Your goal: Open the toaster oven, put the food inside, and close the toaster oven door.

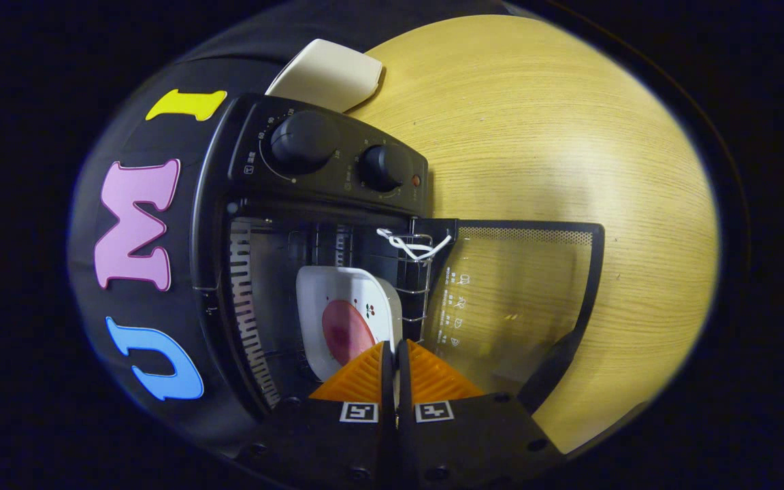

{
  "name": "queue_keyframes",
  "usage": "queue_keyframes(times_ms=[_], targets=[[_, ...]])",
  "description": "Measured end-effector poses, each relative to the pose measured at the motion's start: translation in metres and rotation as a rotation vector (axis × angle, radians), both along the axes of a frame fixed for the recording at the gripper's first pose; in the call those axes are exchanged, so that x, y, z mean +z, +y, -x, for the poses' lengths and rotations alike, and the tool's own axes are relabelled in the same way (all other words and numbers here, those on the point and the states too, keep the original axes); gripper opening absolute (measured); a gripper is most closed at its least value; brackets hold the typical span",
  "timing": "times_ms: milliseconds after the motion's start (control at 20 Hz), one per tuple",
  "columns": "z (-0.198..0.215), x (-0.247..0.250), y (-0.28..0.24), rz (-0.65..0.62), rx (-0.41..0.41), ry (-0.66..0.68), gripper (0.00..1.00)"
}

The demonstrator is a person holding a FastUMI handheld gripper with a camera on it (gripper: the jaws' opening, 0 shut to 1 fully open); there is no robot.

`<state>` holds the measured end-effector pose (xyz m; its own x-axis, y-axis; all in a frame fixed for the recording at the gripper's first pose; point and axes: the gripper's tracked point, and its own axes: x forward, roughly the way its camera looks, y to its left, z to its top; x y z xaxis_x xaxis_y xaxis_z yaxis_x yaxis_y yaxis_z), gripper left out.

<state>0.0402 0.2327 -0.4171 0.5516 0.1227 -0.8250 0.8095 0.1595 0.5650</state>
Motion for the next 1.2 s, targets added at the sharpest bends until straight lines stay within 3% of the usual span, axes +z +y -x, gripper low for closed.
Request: queue_keyframes(times_ms=[250,350,400,450,550,650,800,1000,1200], targets=[[-0.006,0.005,0.006,-0.025,0.005,-0.030,0.10],[-0.006,0.012,0.008,-0.046,0.018,-0.049,0.24],[-0.003,0.015,0.012,-0.065,0.039,-0.050,0.39],[0.000,0.020,0.016,-0.081,0.064,-0.055,0.45],[0.011,0.028,0.024,-0.080,0.142,-0.061,0.70],[0.023,0.039,0.021,-0.033,0.242,-0.077,0.99],[0.030,0.068,0.016,0.084,0.419,-0.160,0.99],[0.047,0.091,0.008,0.320,0.716,-0.258,0.98],[0.085,0.089,0.010,0.441,0.954,-0.244,0.99]])
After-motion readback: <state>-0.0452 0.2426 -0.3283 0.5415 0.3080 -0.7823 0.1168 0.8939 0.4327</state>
